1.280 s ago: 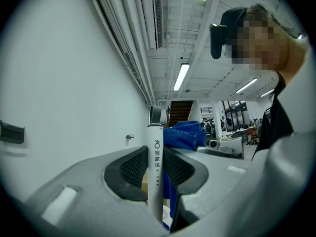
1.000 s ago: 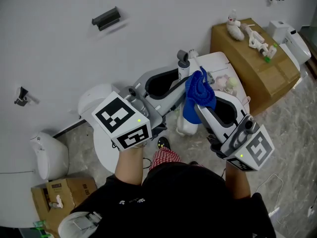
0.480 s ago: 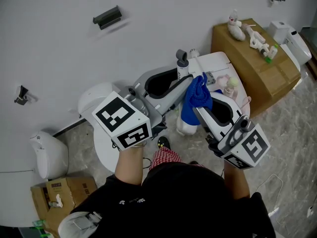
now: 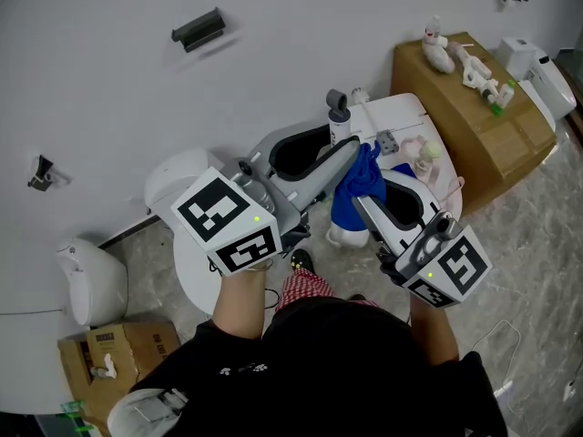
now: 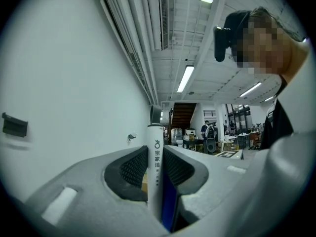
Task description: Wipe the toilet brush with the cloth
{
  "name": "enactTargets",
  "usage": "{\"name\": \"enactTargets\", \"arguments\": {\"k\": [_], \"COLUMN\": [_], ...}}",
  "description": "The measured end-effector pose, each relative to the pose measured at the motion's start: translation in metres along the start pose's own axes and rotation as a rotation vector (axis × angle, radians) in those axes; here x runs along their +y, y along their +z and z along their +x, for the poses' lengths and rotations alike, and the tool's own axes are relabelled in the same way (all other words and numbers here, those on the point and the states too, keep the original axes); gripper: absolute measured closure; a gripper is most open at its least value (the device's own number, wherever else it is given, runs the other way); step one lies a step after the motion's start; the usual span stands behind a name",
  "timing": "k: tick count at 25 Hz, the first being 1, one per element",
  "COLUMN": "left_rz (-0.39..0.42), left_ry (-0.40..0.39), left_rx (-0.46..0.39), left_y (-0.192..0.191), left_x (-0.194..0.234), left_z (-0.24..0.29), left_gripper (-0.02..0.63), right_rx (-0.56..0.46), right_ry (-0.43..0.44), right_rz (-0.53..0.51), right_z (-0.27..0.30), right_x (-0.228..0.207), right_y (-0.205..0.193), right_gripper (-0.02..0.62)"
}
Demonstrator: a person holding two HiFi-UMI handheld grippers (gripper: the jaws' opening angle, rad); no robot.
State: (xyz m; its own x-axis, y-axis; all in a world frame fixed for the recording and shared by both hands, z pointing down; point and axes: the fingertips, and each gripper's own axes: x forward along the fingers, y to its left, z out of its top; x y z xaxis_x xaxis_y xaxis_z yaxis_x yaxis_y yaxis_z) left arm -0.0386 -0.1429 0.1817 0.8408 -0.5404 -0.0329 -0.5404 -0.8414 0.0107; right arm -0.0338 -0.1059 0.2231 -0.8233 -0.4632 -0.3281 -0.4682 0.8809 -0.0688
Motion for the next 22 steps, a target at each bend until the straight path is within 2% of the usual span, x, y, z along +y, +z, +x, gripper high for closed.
{"name": "enactTargets", "arguments": {"k": [4,9,22], "left_rz": [0.018,0.031,0.027], "left_ry": [-0.003,-0.003,-0.003], "left_rx": [0.009,0.025,0.021], "left_y": [0.002,-0.001,-0.001], "left_x": [-0.001,-0.001,0.001], "left_z": [0.002,0.004,0.005], "left_gripper": [0.505,0.505,0.505], "right_rx": [0.023,-0.005,0.086], "right_ry": [-0.017,-0.003,-0.049], "right_rz": [-0.014,0.012,-0.018], "right_z": [0.001,0.006,-0.004], "right_x": [-0.005,-0.001,-0.012], "right_y": [-0.005,0.000,-0.029], "right_gripper": [0.531,0.531,0.531]}}
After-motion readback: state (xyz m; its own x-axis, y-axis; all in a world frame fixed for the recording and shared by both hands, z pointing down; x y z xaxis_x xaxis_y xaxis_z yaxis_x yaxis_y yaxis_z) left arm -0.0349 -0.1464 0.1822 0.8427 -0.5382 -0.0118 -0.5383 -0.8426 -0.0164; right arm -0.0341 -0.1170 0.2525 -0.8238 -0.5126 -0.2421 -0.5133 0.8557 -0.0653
